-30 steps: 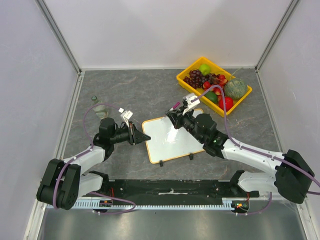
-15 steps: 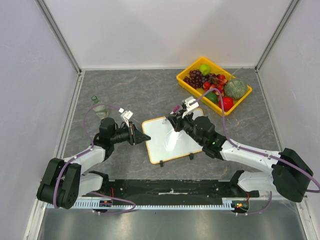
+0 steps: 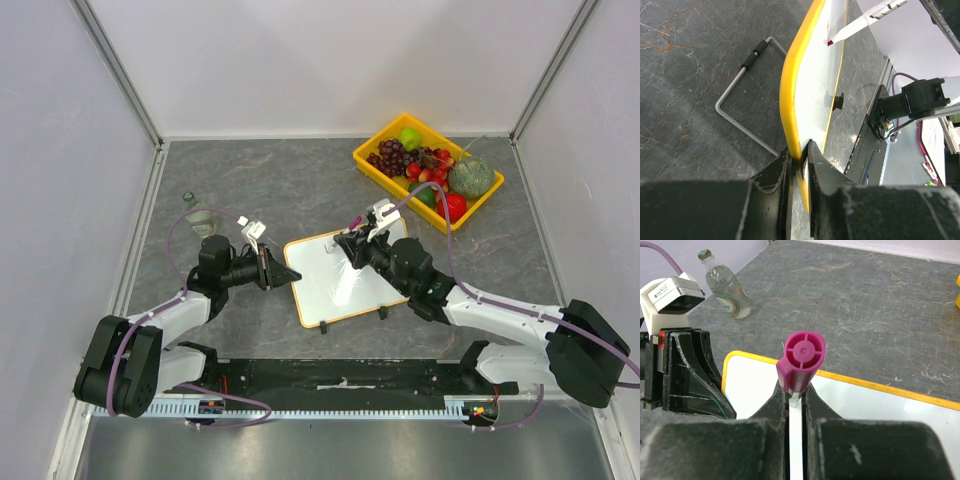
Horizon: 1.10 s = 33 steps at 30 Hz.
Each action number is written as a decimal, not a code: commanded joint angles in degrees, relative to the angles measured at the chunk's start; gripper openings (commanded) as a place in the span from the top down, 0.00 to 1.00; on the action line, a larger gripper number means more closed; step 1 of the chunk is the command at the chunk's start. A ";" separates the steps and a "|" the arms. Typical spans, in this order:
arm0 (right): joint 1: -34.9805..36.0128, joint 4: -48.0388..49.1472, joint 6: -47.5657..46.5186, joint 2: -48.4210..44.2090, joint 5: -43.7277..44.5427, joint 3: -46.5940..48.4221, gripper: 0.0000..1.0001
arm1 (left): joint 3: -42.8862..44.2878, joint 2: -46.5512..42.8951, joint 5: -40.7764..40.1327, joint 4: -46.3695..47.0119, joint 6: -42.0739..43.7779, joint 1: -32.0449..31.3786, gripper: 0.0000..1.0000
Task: Write a sentence on the whiteboard
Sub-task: Write on the whiteboard at the whiteboard stand.
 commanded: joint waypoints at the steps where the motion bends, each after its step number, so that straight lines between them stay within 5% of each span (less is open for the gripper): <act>1: 0.04 -0.59 -0.17 -1.36 0.54 -1.13 1.00 | 0.45 0.13 0.61 1.56 1.18 0.13 0.98; 23: 0.74 1.87 4.23 0.84 -1.40 0.54 1.00 | 0.37 0.13 0.69 1.56 1.27 0.04 0.98; 33: 0.65 1.26 6.86 -5.83 -1.75 1.50 1.00 | 0.37 0.21 0.69 1.56 1.27 0.13 0.98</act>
